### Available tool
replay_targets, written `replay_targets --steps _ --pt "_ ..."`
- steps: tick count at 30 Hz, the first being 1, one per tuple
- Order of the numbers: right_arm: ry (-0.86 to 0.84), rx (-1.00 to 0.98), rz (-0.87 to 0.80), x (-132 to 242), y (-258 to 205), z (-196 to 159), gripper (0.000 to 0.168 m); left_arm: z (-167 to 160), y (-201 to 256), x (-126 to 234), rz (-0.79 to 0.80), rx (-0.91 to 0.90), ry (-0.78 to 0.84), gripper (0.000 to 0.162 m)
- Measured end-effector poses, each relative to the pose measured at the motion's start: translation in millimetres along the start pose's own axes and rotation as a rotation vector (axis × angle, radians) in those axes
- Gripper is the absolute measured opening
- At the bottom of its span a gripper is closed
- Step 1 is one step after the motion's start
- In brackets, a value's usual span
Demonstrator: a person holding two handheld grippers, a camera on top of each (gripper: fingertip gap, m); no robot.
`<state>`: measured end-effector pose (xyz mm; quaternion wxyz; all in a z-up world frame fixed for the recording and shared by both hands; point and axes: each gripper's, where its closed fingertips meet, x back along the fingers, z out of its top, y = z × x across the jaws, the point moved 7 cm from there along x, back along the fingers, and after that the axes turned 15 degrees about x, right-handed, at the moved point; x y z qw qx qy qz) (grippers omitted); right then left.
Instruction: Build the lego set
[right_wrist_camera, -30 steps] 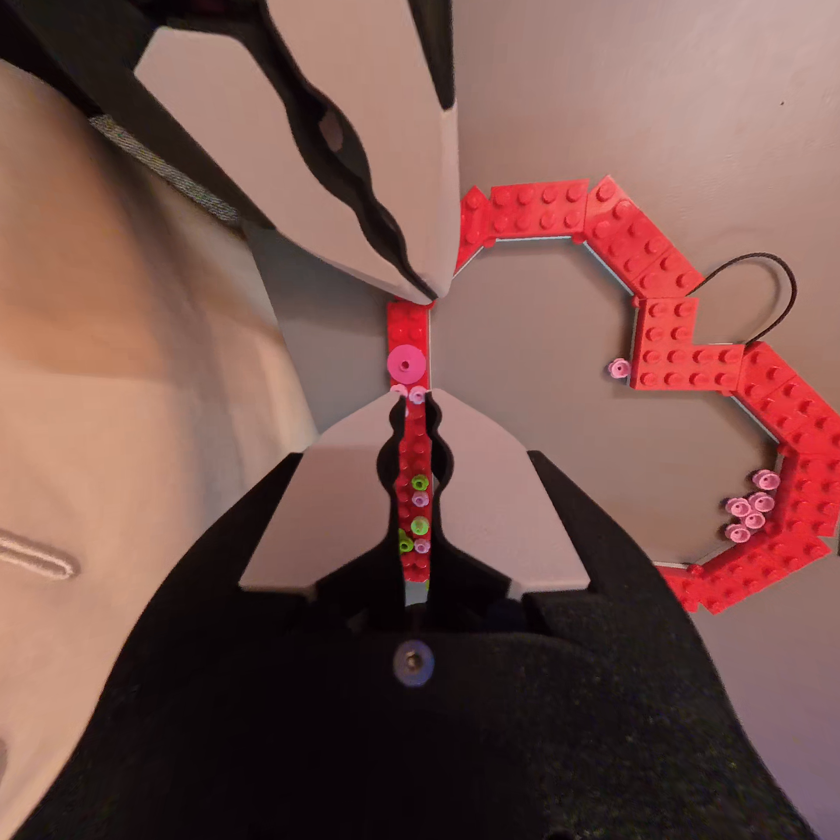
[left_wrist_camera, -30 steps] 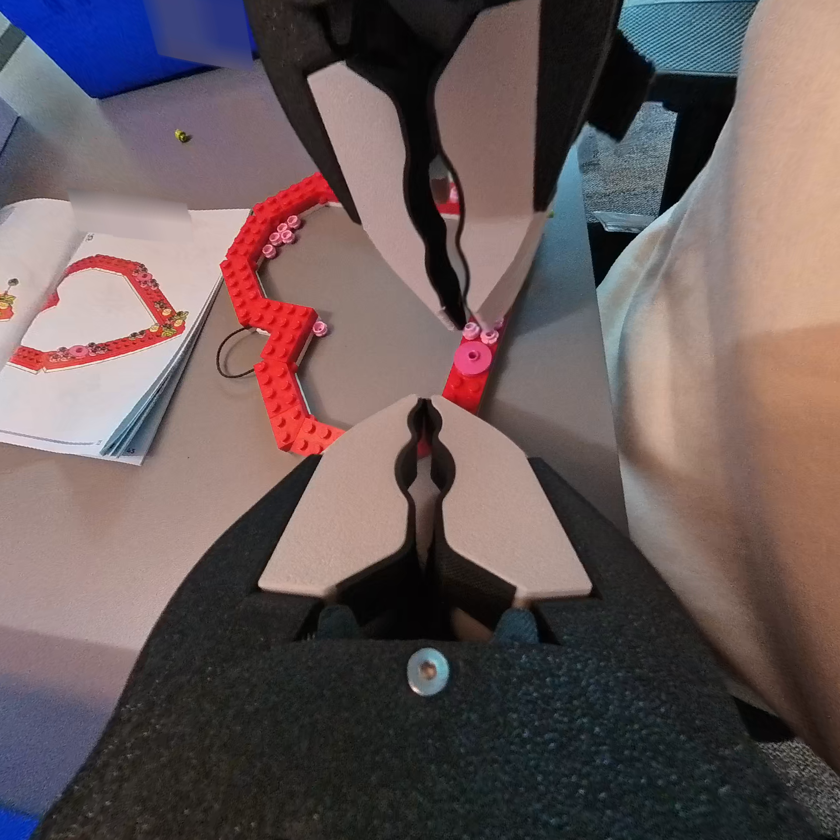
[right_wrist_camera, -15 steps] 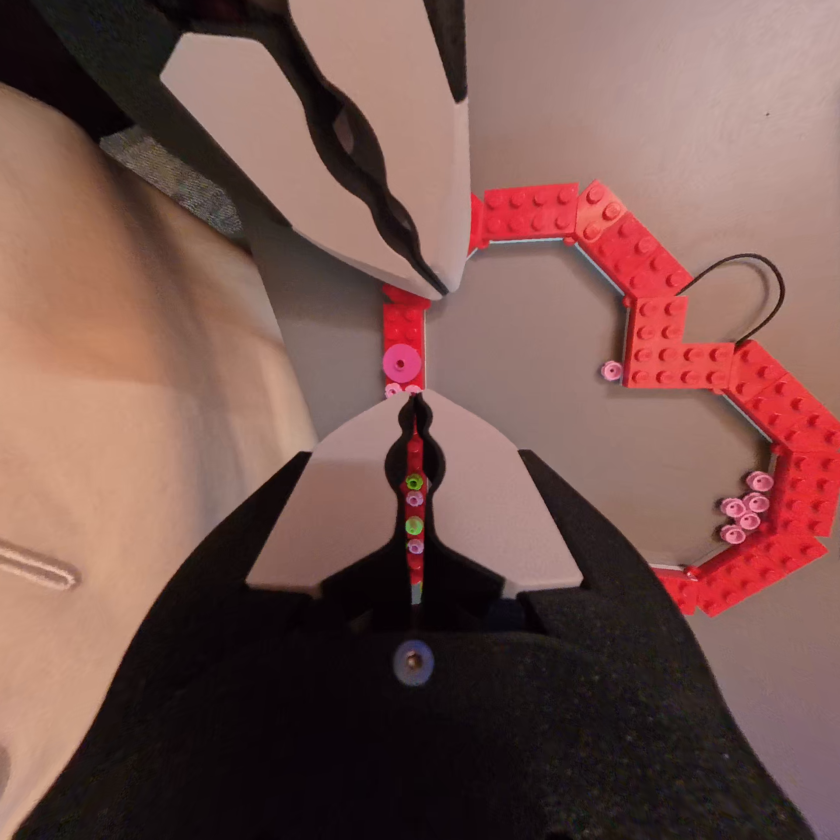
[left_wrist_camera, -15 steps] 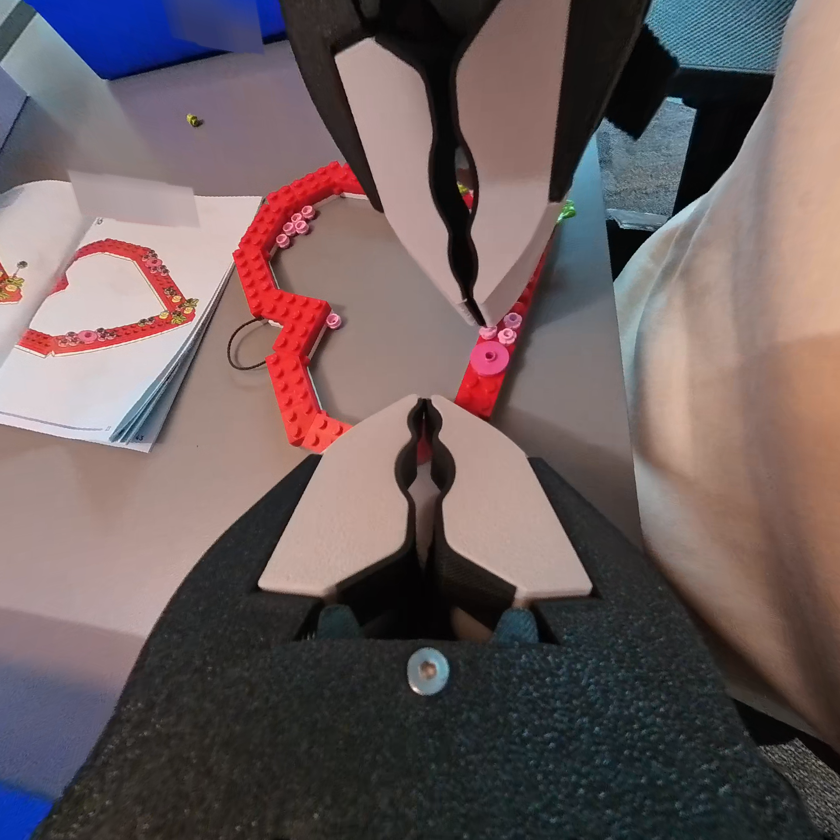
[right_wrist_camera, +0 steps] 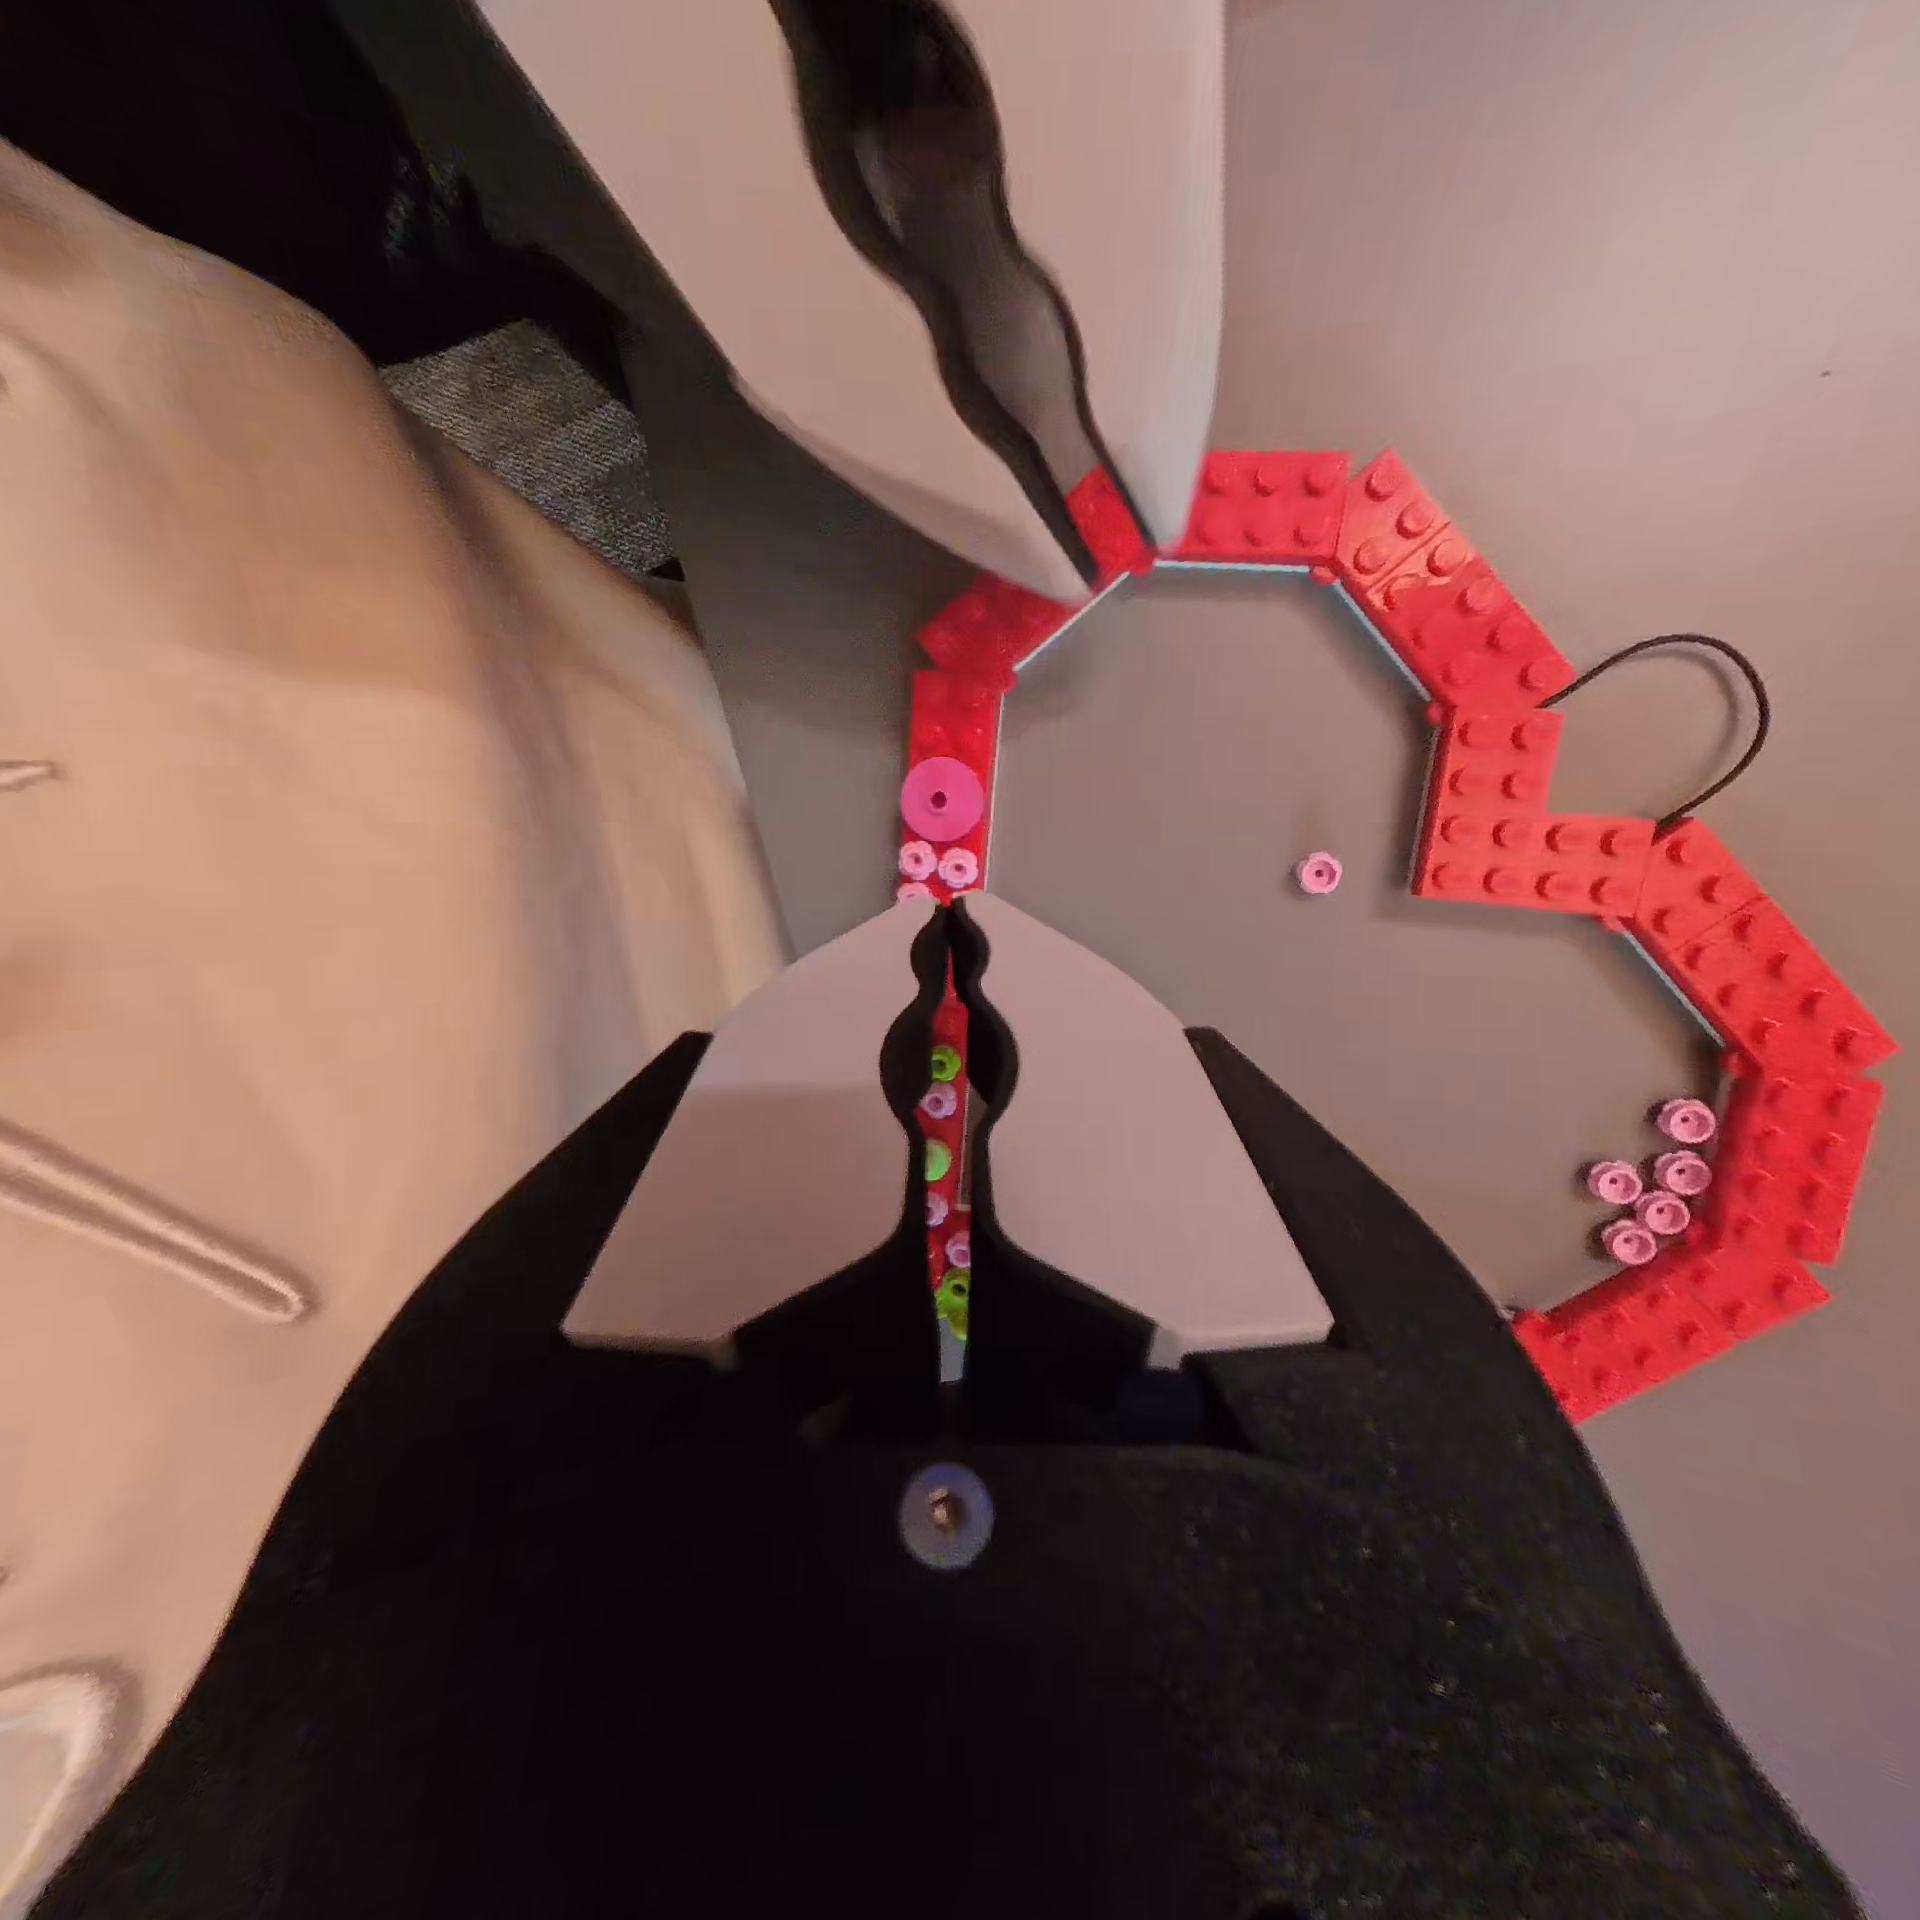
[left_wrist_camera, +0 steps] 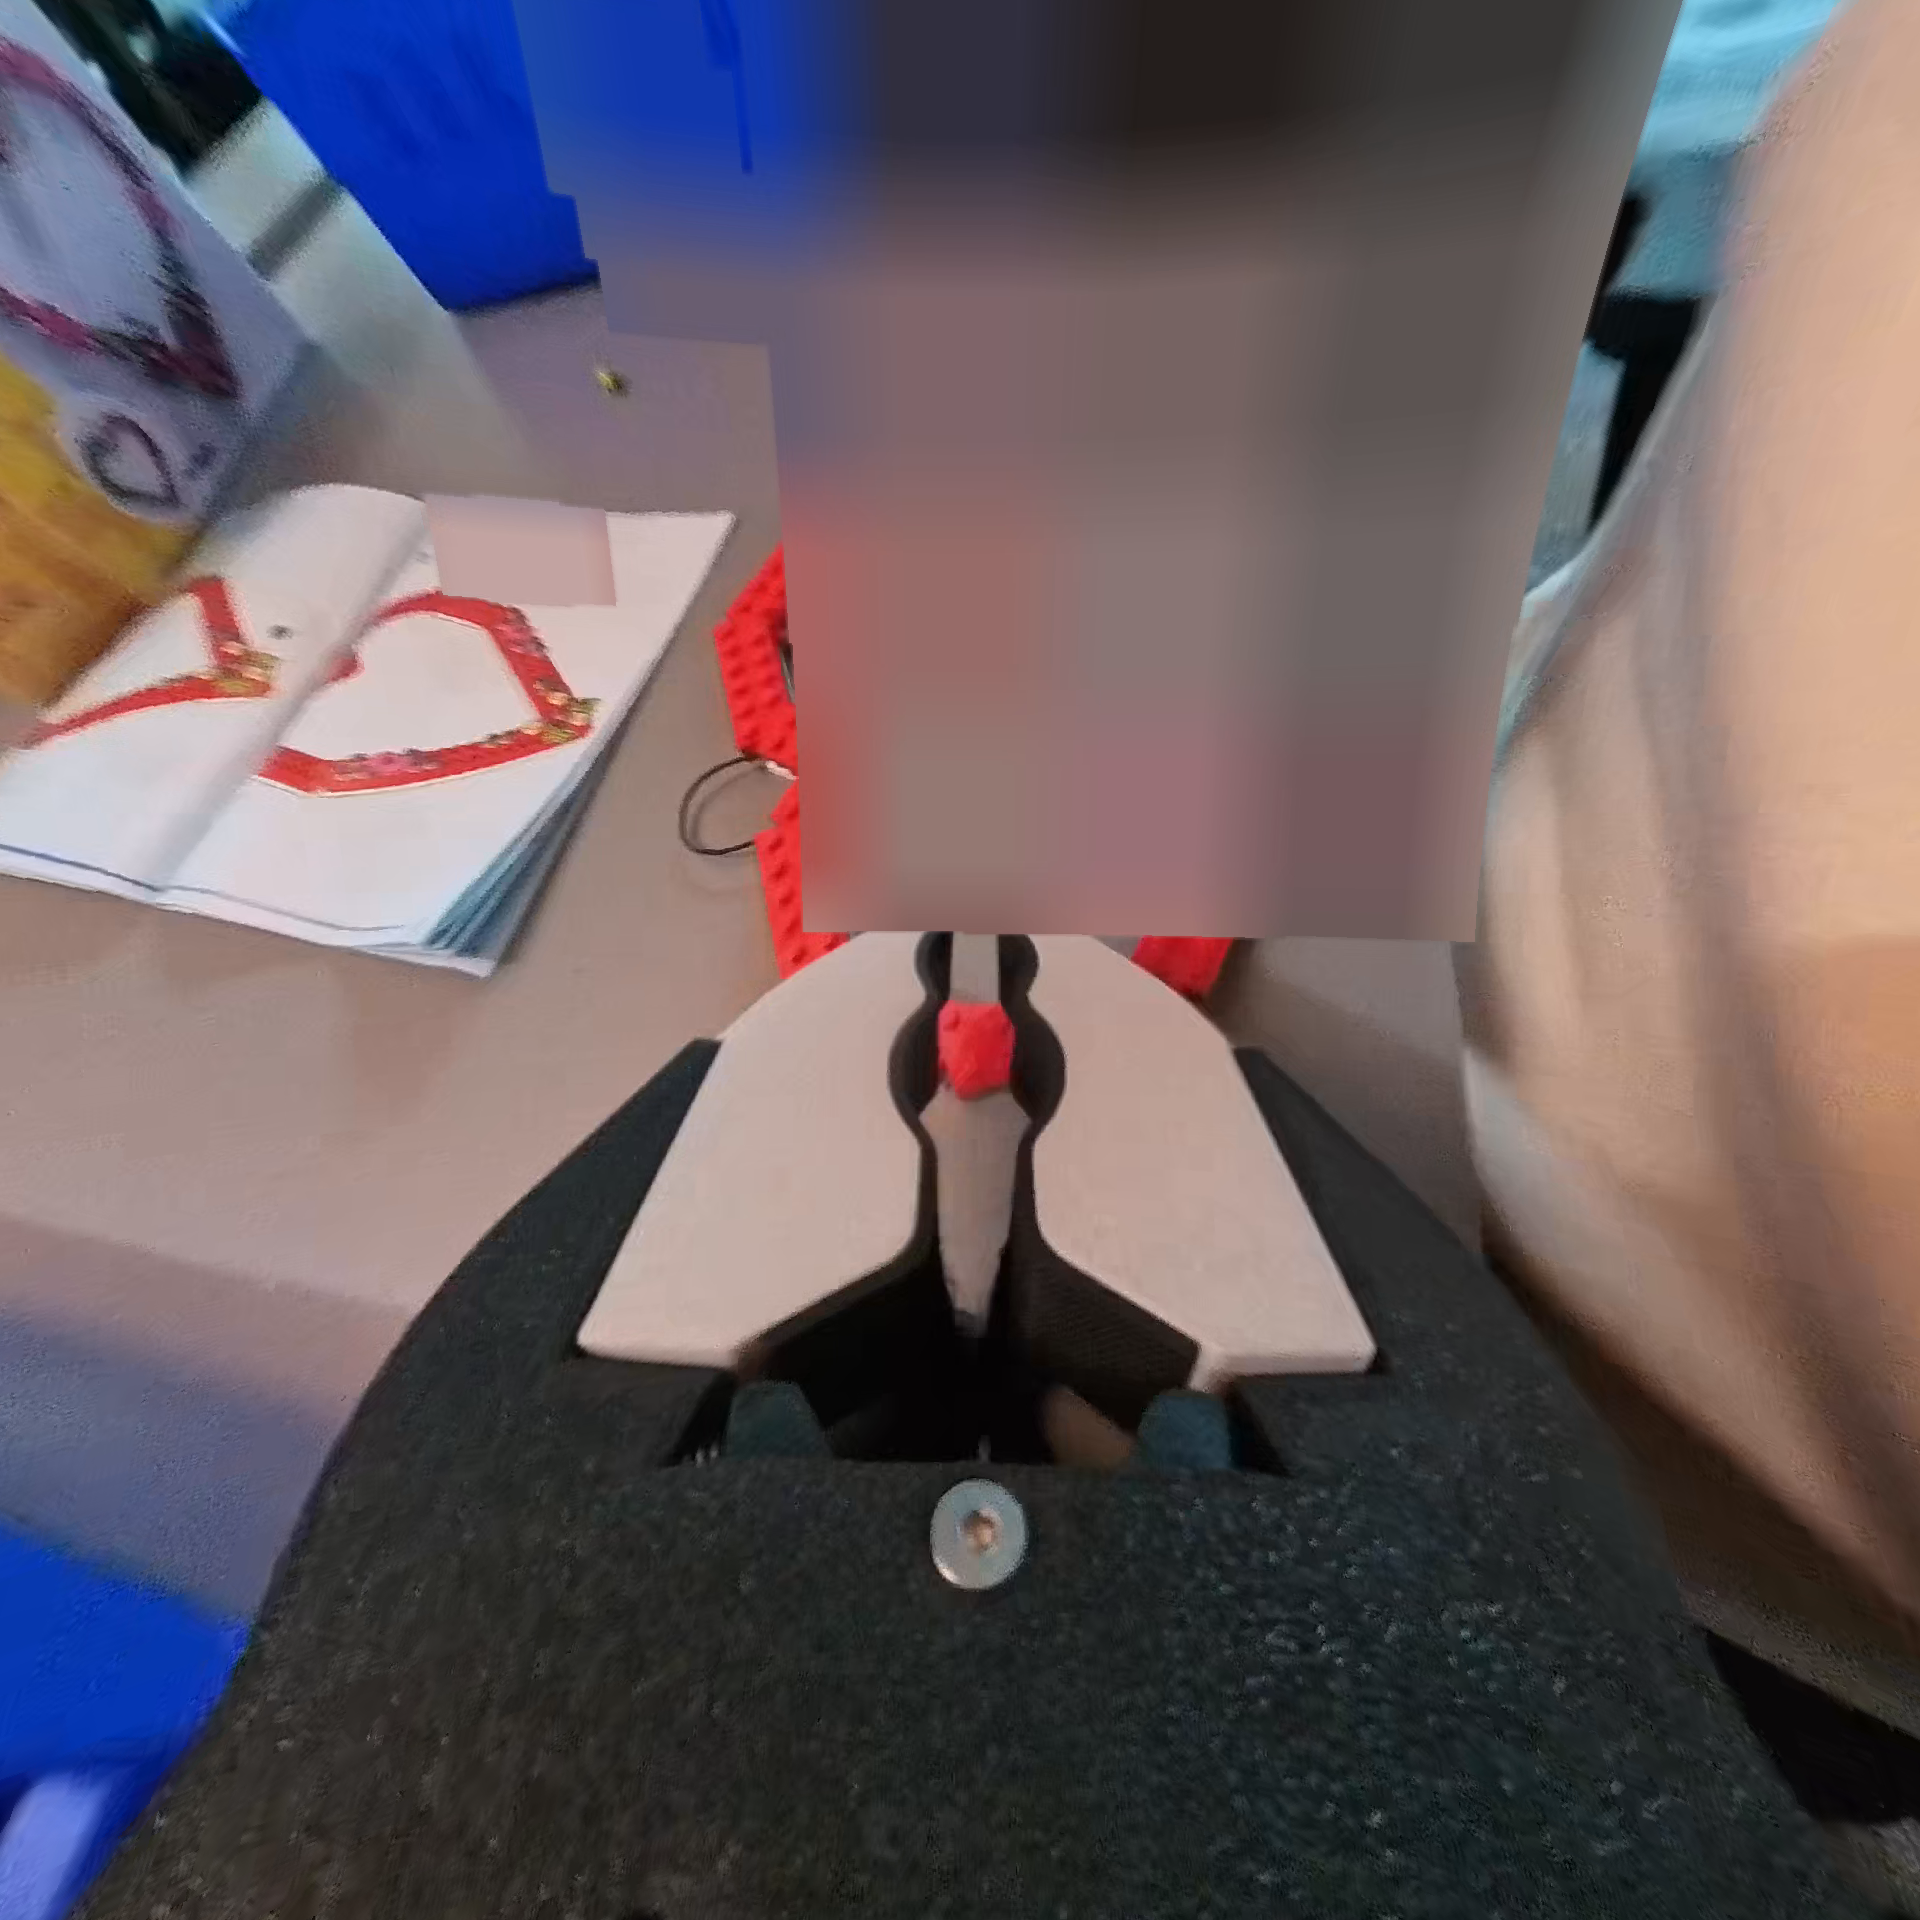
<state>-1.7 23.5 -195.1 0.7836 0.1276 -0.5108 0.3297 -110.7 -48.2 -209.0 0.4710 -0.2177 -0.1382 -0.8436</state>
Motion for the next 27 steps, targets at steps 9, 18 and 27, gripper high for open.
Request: replay_targets --steps 9,18,27 --pt "0.078 0.064 -0.018 0 -2 4 0.000 -8 21 7 -0.121 -0.183 -0.075 0.023" --pt "0.090 0.049 -0.017 2 -1 3 0.000 -11 17 -7 -0.207 -0.158 -0.114 0.011" --pt "0.074 0.032 -0.007 1 2 -1 0.000 -11 11 -12 -0.268 -0.176 -0.214 0.020"
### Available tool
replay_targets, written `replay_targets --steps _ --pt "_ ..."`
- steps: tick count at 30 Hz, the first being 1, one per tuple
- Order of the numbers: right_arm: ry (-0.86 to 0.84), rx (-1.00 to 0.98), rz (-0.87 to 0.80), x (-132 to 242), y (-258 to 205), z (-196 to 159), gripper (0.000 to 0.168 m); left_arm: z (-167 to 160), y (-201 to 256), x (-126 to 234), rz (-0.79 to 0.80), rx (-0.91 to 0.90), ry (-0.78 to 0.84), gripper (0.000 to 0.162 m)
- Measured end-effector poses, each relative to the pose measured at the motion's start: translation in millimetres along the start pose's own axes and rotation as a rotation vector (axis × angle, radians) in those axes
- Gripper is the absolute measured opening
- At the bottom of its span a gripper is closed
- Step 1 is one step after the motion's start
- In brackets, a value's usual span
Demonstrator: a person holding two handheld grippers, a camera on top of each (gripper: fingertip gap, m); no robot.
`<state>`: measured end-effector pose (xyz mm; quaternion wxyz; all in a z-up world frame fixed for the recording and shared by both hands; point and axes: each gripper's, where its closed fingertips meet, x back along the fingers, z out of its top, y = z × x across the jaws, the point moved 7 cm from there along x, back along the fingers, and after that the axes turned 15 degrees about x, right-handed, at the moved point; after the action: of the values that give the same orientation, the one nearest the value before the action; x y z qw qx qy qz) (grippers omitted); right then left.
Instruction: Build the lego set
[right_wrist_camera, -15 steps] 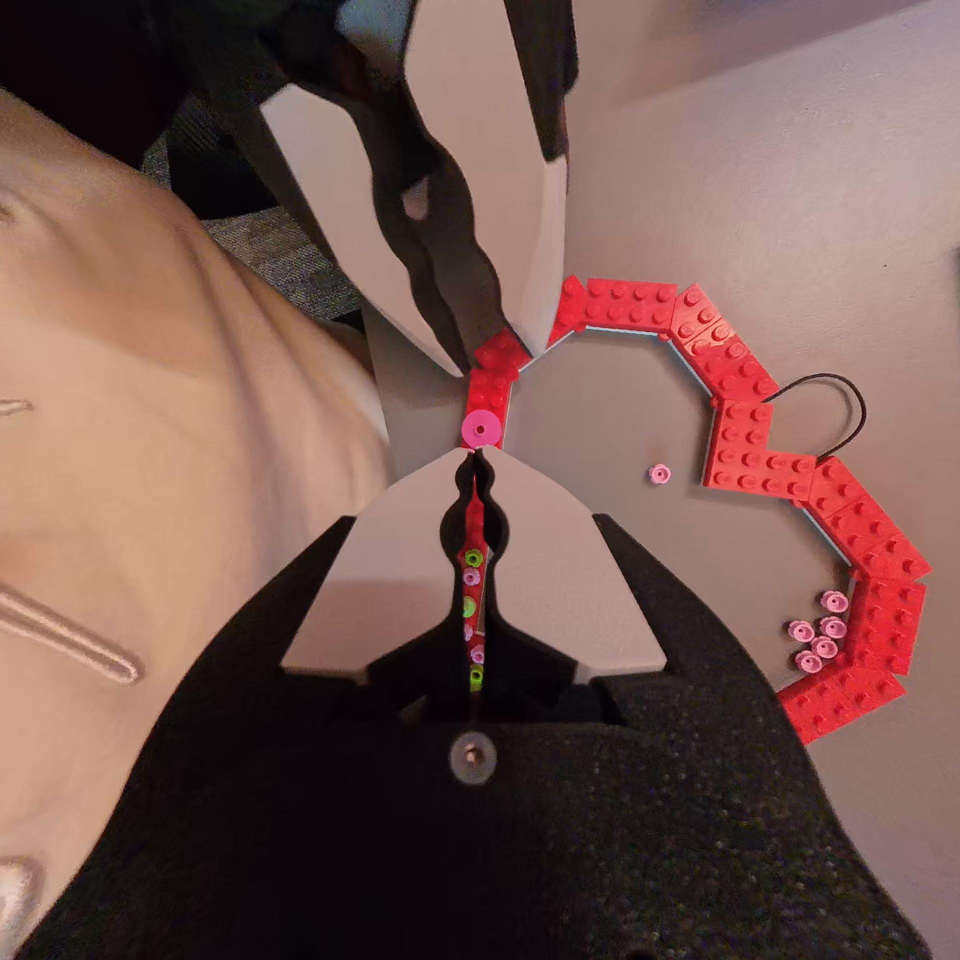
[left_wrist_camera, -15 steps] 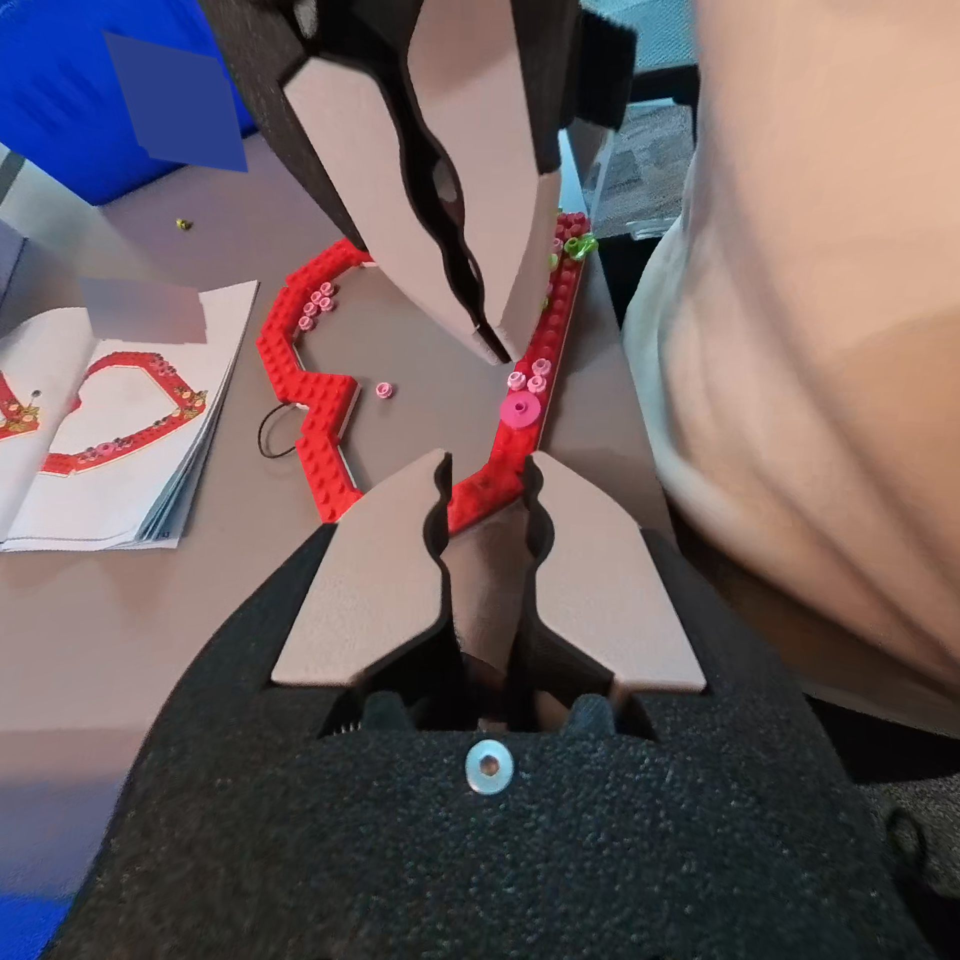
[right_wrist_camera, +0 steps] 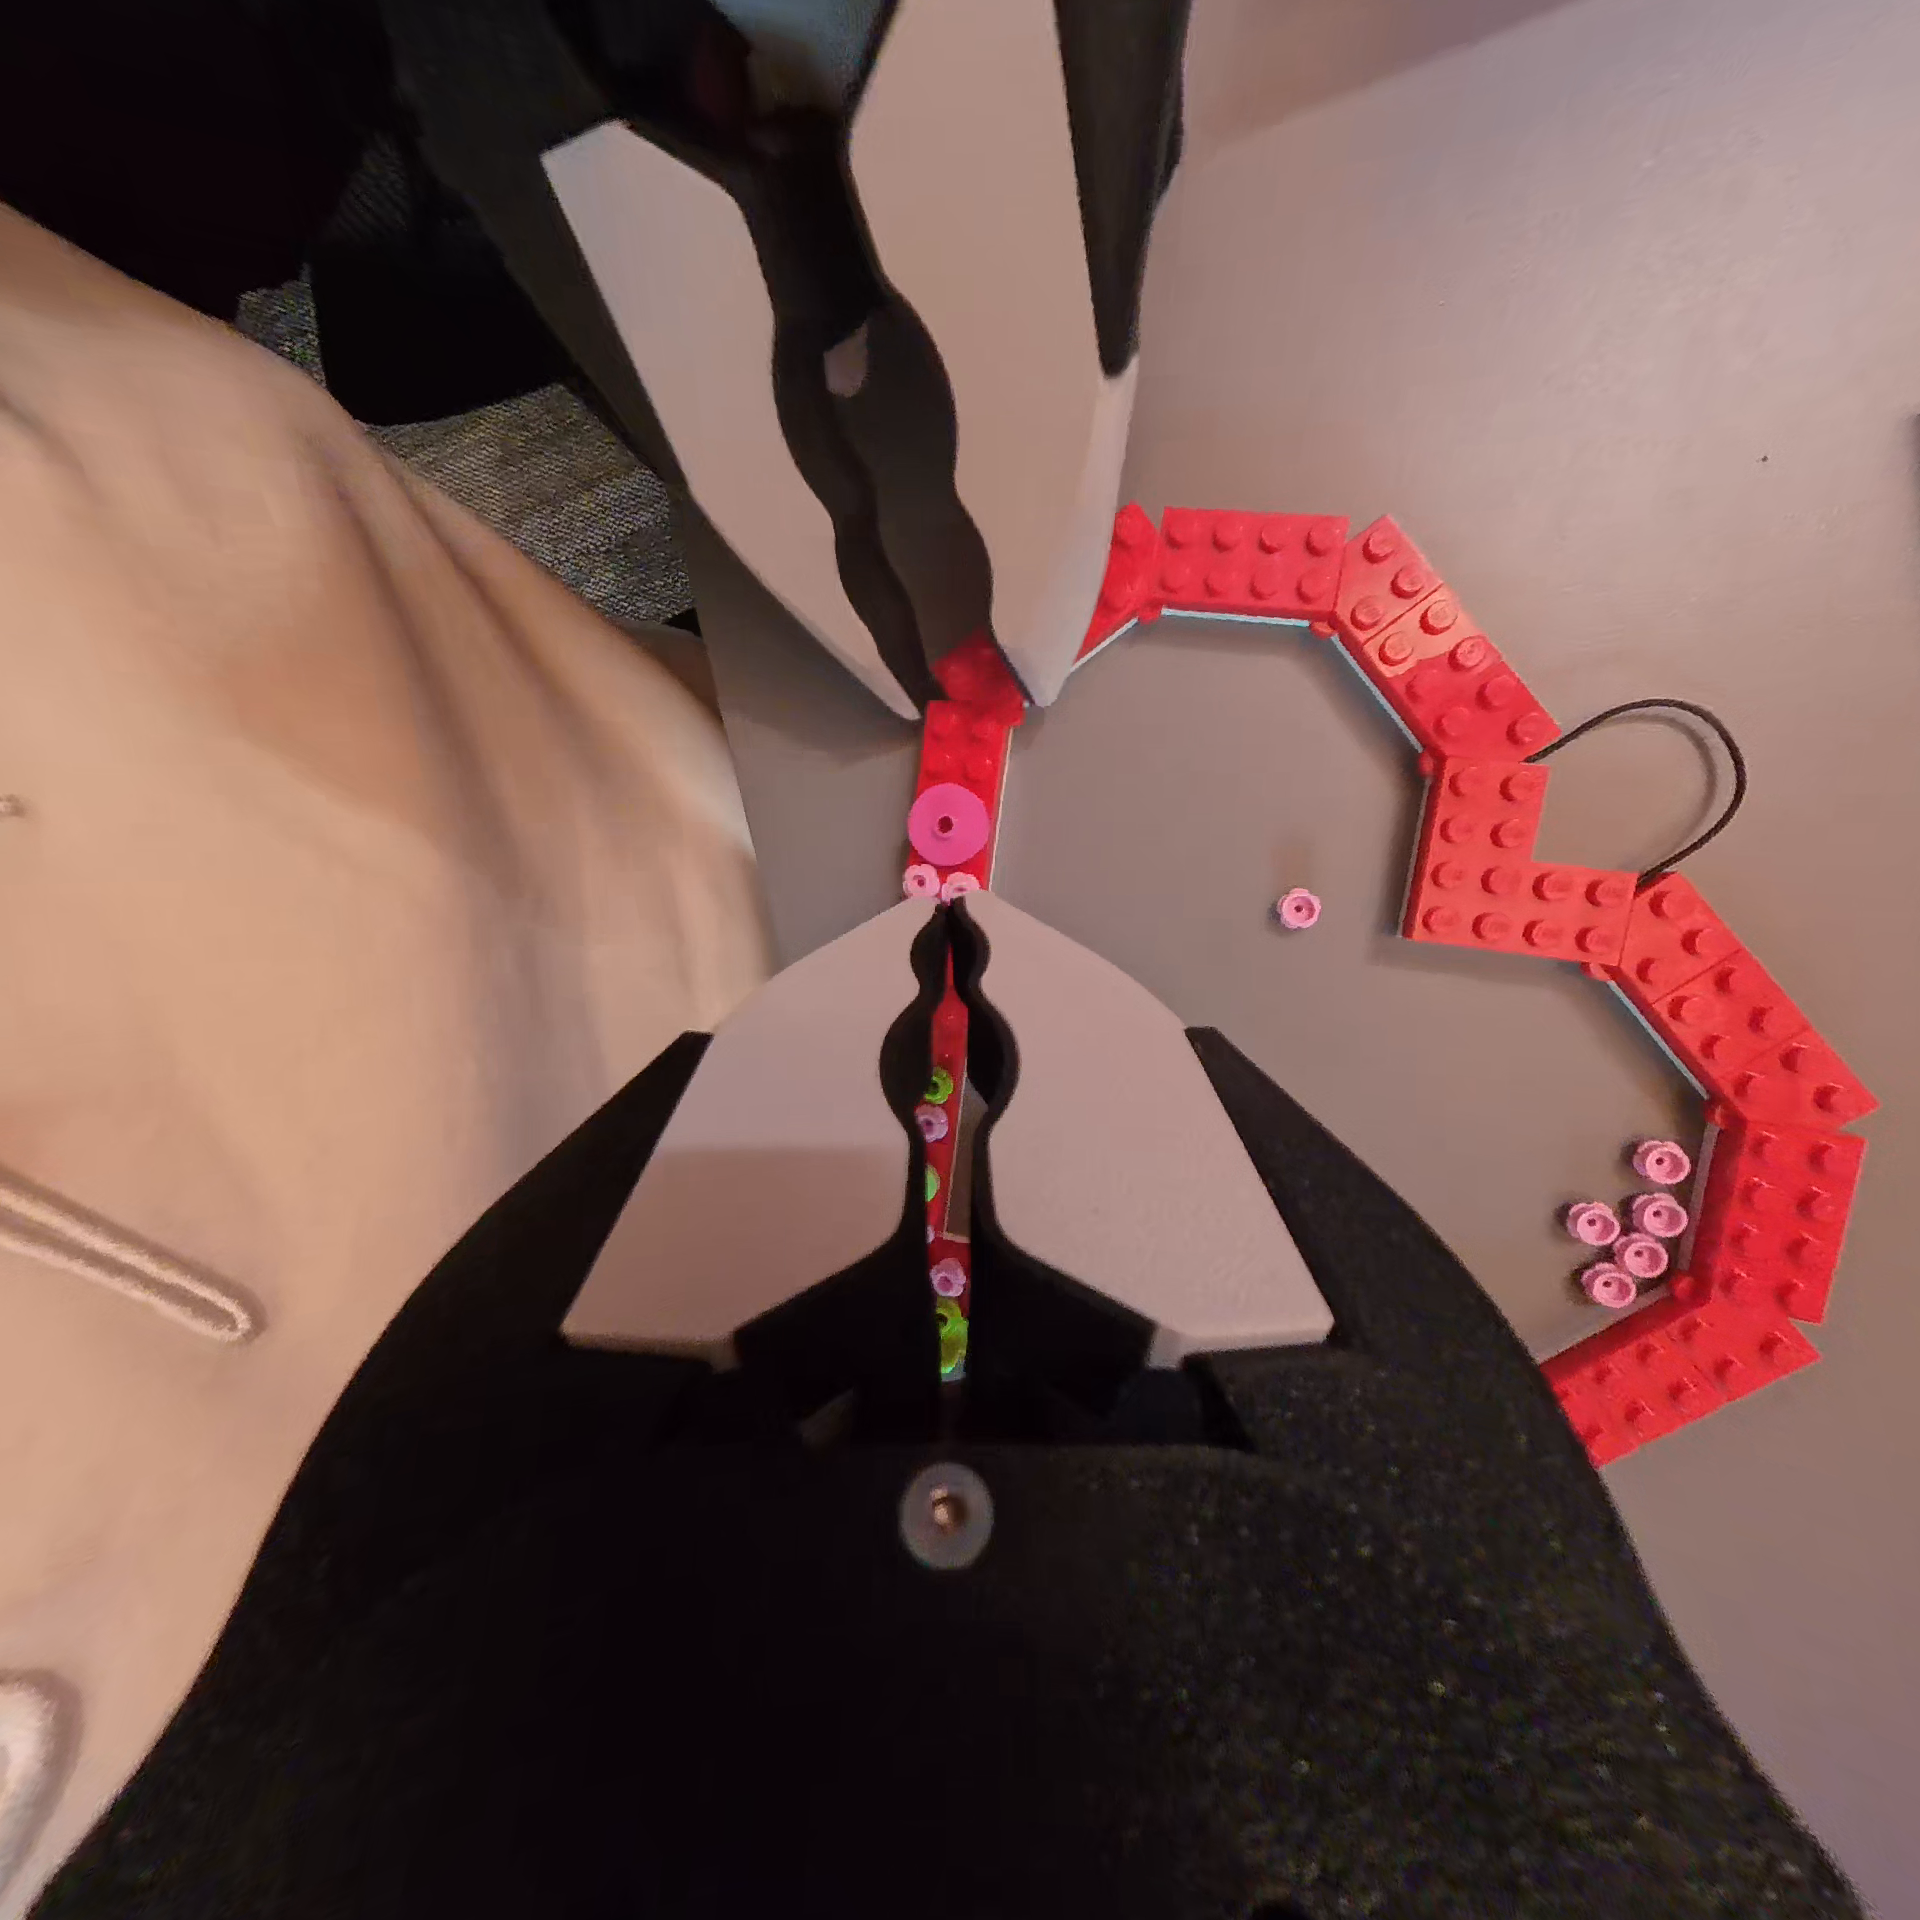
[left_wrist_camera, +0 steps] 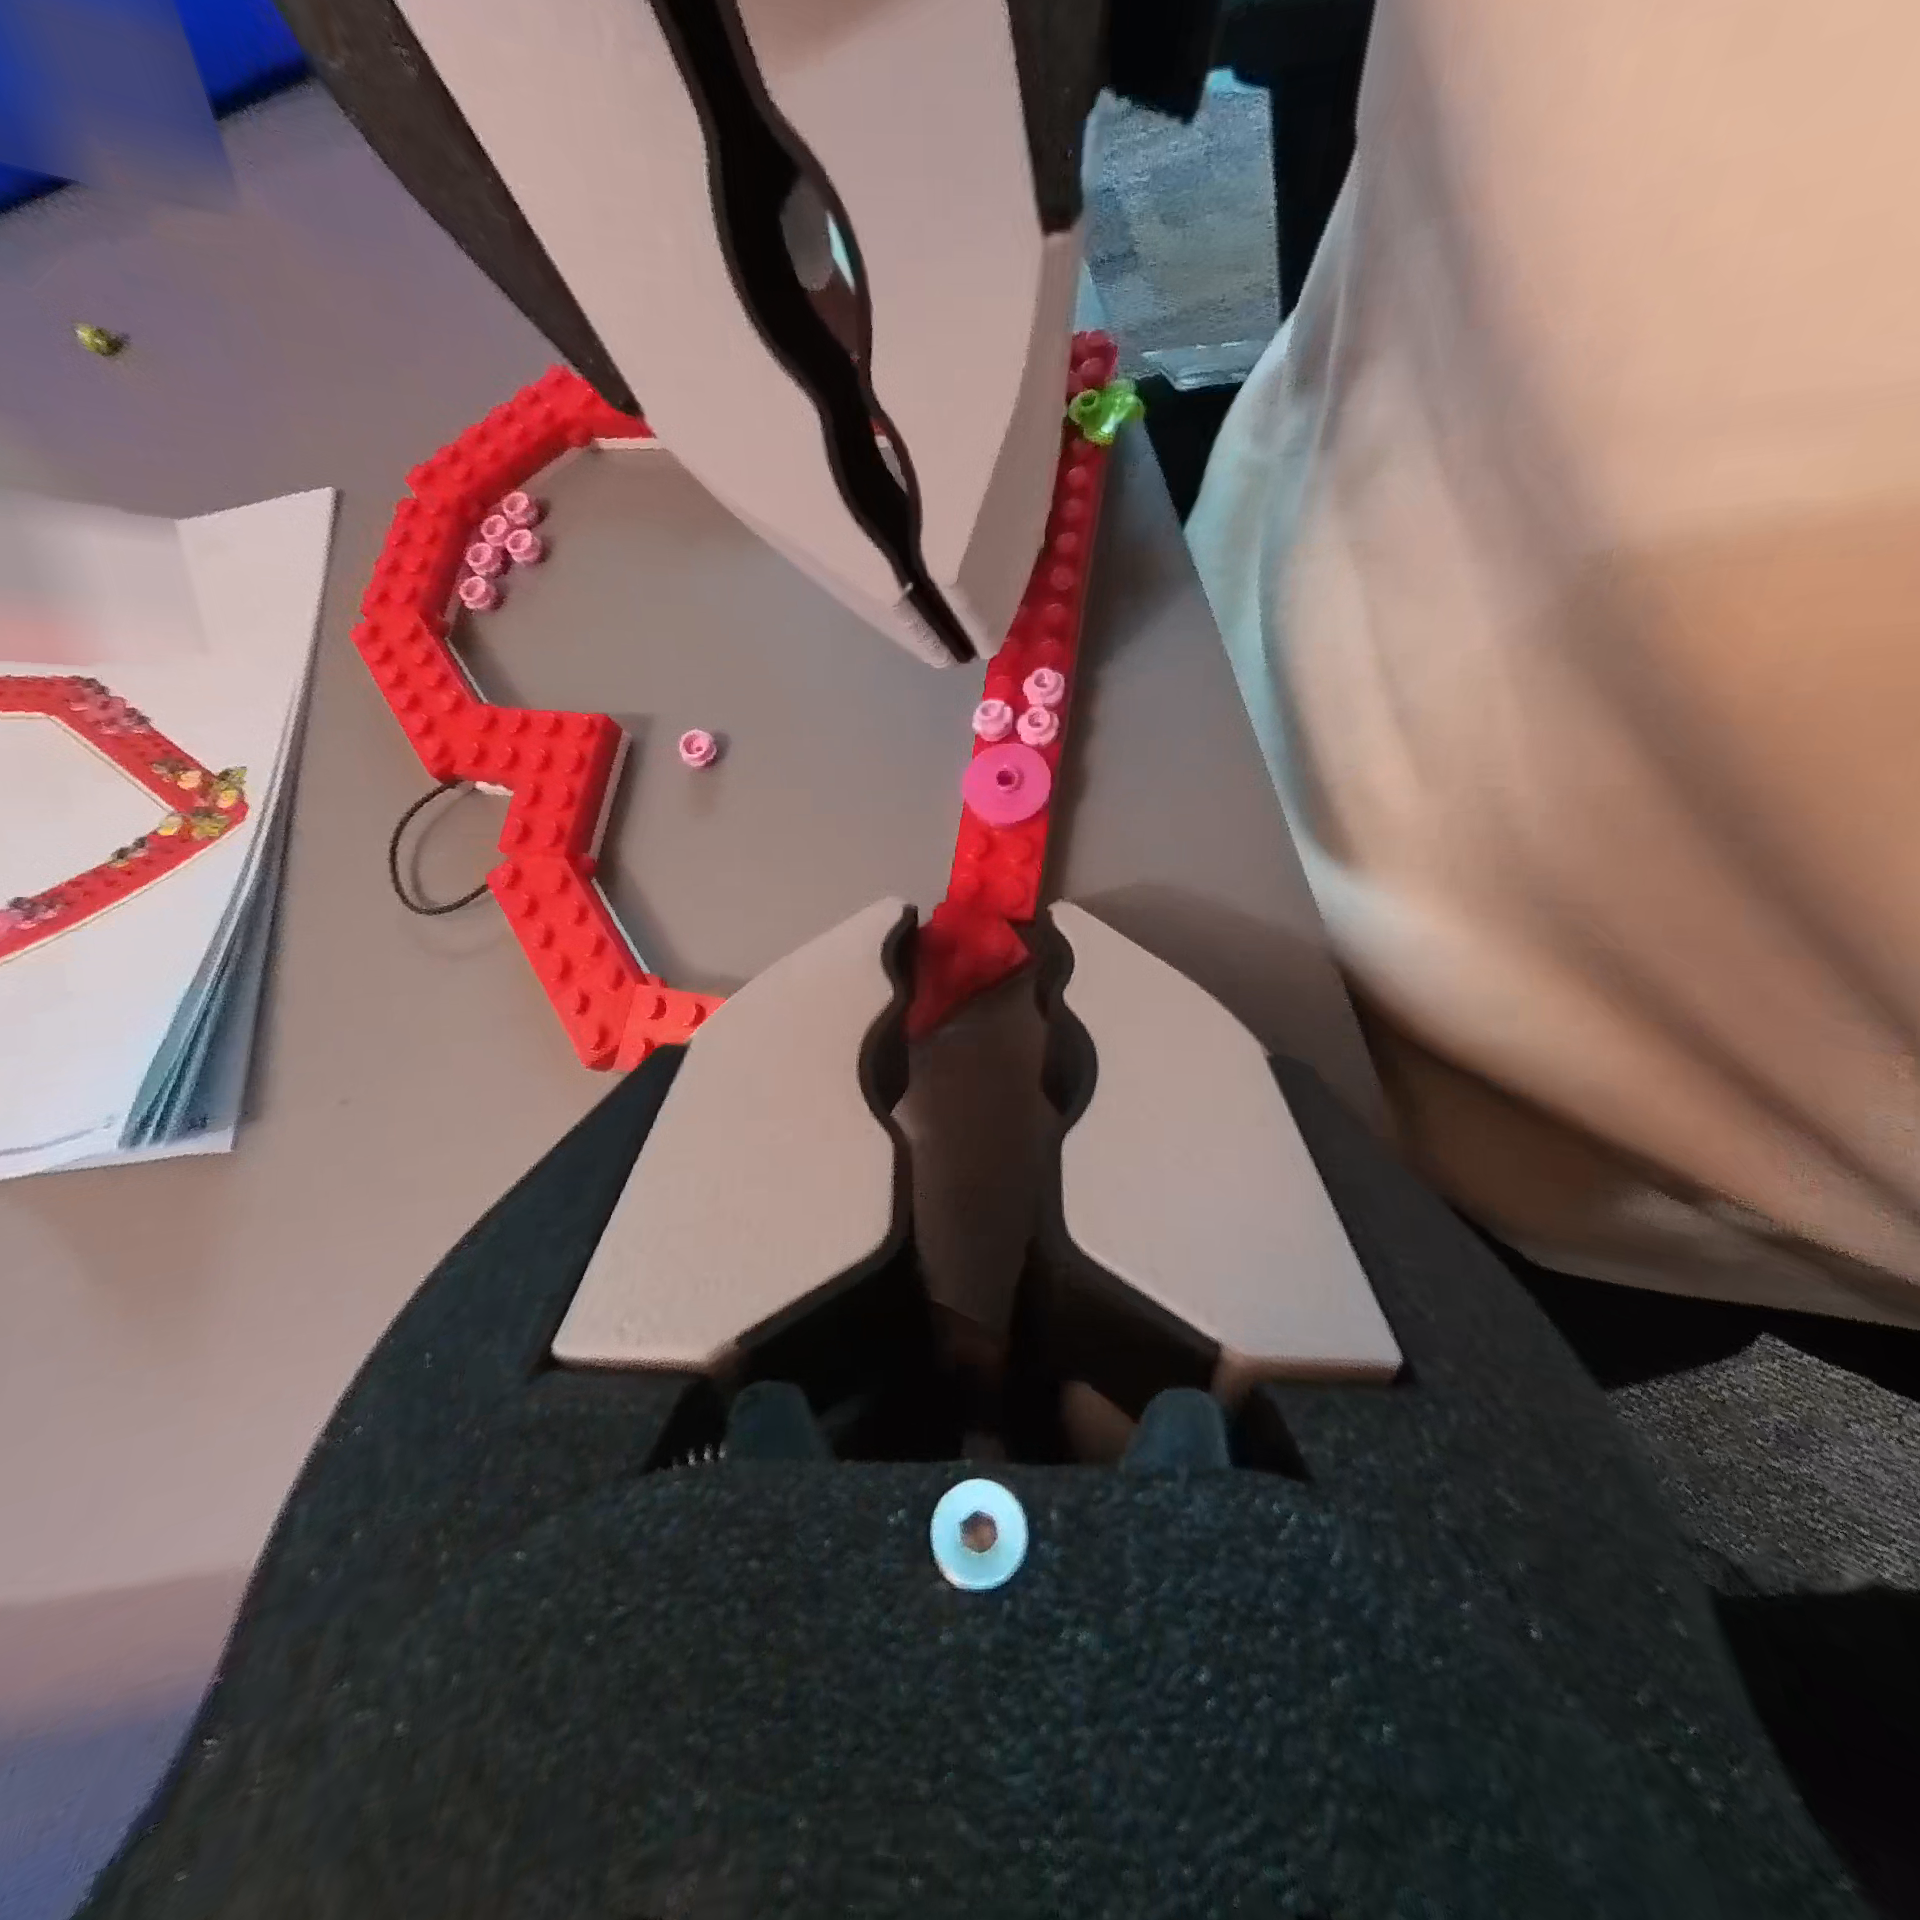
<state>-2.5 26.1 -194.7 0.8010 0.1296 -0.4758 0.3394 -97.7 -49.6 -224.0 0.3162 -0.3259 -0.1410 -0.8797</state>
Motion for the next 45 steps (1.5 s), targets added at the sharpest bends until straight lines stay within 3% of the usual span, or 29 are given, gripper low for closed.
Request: replay_targets --steps 8,30,45 --pt "-0.023 -0.003 0.017 -3 0 -1 0.000 0 -4 -3 -0.069 0.051 0.003 0.020" --pt "-0.203 0.030 -0.051 -12 0 10 0.000 -1 -4 -3 -0.075 0.038 0.012 0.021" --pt "-0.265 0.098 -0.188 -16 -9 14 0.000 -2 -4 -2 -0.069 0.033 0.012 0.021"
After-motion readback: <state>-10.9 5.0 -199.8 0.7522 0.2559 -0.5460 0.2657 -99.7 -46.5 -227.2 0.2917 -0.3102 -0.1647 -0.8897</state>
